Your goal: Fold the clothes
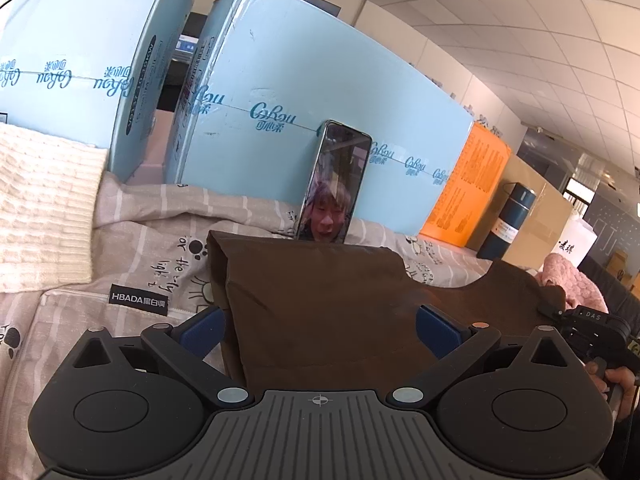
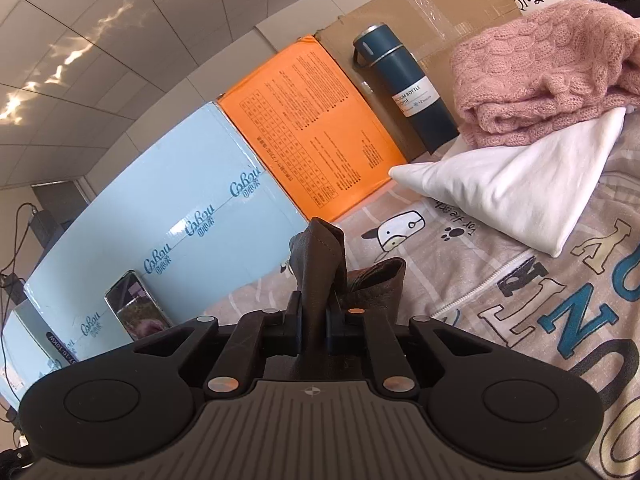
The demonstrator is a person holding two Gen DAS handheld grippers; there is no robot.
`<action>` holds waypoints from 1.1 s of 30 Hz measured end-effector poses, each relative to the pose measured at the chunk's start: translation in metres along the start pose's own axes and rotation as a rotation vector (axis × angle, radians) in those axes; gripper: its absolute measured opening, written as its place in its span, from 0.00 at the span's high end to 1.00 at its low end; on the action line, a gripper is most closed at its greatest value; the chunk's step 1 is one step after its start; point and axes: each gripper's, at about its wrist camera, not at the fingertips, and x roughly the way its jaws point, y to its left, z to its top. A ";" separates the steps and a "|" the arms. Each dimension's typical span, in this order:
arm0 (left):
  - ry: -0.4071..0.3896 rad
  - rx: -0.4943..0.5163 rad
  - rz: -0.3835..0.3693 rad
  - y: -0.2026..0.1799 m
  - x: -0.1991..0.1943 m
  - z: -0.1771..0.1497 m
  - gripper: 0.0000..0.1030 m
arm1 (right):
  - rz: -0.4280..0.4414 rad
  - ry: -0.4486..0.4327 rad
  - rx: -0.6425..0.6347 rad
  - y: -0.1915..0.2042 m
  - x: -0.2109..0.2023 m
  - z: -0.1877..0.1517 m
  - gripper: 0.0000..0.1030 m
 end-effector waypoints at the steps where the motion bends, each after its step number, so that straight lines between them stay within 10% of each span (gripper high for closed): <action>1: 0.003 0.005 0.003 0.000 0.000 0.000 0.00 | 0.034 -0.020 -0.010 0.003 -0.004 0.001 0.92; 6: -0.024 0.018 0.024 -0.001 -0.001 -0.002 0.00 | 0.163 -0.087 -0.084 0.030 -0.022 0.004 0.92; 28: -0.103 0.010 0.096 0.004 -0.010 0.001 0.00 | 0.560 0.323 -0.769 0.199 -0.008 -0.119 0.93; 33: -0.174 0.139 0.237 -0.016 -0.012 0.004 0.00 | 0.618 0.420 -0.719 0.194 -0.009 -0.128 0.45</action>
